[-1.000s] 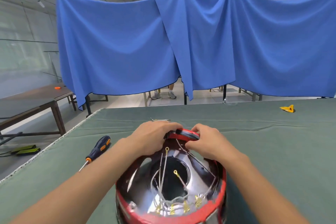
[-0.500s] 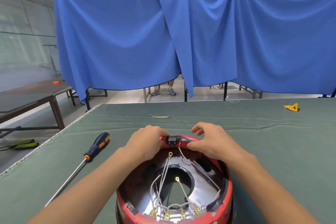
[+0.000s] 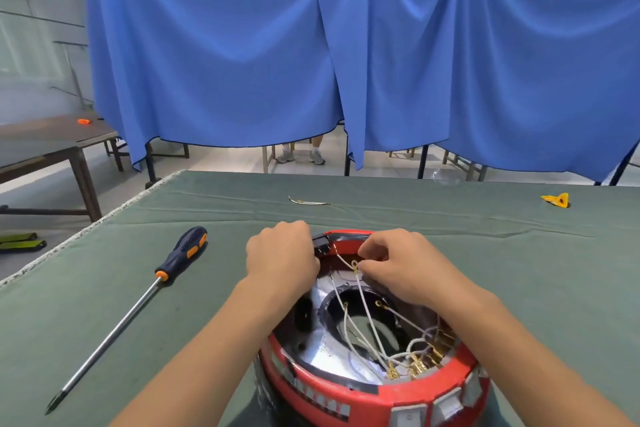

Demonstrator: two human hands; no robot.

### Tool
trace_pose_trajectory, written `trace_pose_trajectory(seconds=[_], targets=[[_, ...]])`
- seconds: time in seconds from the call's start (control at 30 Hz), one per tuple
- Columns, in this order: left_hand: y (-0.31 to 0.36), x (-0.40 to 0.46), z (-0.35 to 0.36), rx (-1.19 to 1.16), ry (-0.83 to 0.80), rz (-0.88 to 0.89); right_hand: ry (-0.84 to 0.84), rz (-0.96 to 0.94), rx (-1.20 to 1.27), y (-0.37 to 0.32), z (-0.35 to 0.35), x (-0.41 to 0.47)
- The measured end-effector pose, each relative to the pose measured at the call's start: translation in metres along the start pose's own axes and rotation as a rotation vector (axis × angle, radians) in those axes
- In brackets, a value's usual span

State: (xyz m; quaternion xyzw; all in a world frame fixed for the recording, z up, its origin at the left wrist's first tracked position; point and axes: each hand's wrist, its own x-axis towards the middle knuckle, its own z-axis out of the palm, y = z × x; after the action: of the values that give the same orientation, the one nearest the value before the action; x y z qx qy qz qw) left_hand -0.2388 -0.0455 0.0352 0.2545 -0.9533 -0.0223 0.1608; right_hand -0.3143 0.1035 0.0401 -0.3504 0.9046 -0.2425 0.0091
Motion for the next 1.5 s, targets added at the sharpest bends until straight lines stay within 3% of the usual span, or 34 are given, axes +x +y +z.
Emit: trace_pose_trajectory(seconds=[0.3,0.77,0.97,1.17,1.5], targets=[[-0.005,-0.001,-0.002,-0.229,-0.058,-0.038,-0.087,-0.031,0.145,-0.018,-0.004,0.014],[-0.003,-0.002,-0.005,-0.242,-0.074,-0.031,-0.133,-0.071,0.174,-0.017,0.008,0.01],[-0.004,-0.003,-0.007,-0.298,-0.077,-0.045,-0.138,-0.049,0.295,-0.019,0.01,0.004],[-0.004,-0.007,-0.009,-0.362,-0.079,0.022,0.04,-0.129,0.163,-0.022,0.009,0.008],[-0.014,0.001,-0.008,-0.471,-0.154,0.027,0.009,-0.188,-0.146,-0.026,0.025,0.01]])
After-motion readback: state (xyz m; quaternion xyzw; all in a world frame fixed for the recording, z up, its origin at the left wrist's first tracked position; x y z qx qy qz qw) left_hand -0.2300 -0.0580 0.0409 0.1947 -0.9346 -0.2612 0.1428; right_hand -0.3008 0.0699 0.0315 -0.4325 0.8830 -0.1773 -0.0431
